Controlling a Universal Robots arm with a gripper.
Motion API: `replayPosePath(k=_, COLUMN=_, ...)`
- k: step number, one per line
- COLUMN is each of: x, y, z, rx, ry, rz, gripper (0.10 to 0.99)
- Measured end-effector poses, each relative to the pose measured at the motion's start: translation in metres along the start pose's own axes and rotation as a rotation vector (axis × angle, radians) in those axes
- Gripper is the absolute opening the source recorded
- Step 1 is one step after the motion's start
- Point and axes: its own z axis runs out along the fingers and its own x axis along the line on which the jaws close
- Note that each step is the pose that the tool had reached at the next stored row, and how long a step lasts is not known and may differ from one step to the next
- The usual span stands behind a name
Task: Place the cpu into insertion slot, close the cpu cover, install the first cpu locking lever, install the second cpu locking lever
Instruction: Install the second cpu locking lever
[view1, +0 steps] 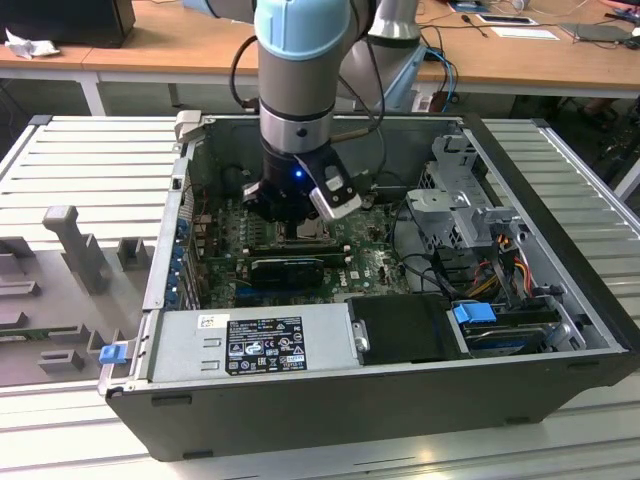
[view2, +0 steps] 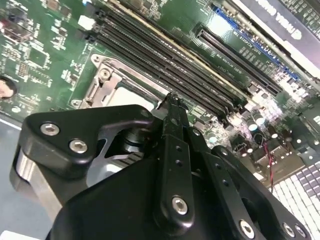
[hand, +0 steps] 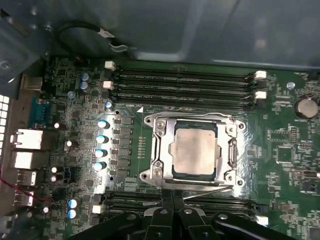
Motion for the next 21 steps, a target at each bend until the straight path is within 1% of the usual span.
replayPosePath(k=3, x=0.0011, y=-0.0006, z=0.0054, rx=0.000, ry=0.0001, rz=0.000, gripper=0.106)
replayPosePath(k=4, x=0.0029, y=-0.0009, z=0.0079, rx=-0.002, ry=0.0001, rz=-0.001, gripper=0.106)
replayPosePath(k=5, x=0.0056, y=-0.0014, z=0.0088, rx=-0.017, ry=-0.0008, rz=-0.001, gripper=0.106)
replayPosePath(k=8, x=0.0087, y=-0.0044, z=0.0088, rx=-0.058, ry=-0.0033, rz=-0.001, gripper=0.106)
replayPosePath(k=9, x=0.0095, y=-0.0063, z=0.0087, rx=-0.066, ry=-0.0037, rz=-0.001, gripper=0.106)
replayPosePath(k=10, x=0.0100, y=-0.0080, z=0.0086, rx=-0.070, ry=-0.0039, rz=-0.001, gripper=0.106)
replayPosePath(k=13, x=0.0107, y=-0.0115, z=0.0085, rx=-0.077, ry=-0.0044, rz=-0.001, gripper=0.106)
replayPosePath(k=15, x=0.0118, y=-0.0133, z=0.0083, rx=-0.086, ry=-0.0049, rz=-0.001, gripper=0.106)
replayPosePath(k=16, x=0.0130, y=-0.0143, z=0.0081, rx=-0.093, ry=-0.0052, rz=-0.001, gripper=0.106)
replayPosePath(k=18, x=0.0145, y=-0.0163, z=0.0083, rx=-0.102, ry=-0.0058, rz=-0.001, gripper=0.106)
replayPosePath(k=21, x=0.0149, y=-0.0178, z=0.0103, rx=-0.109, ry=-0.0064, rz=-0.001, gripper=0.106)
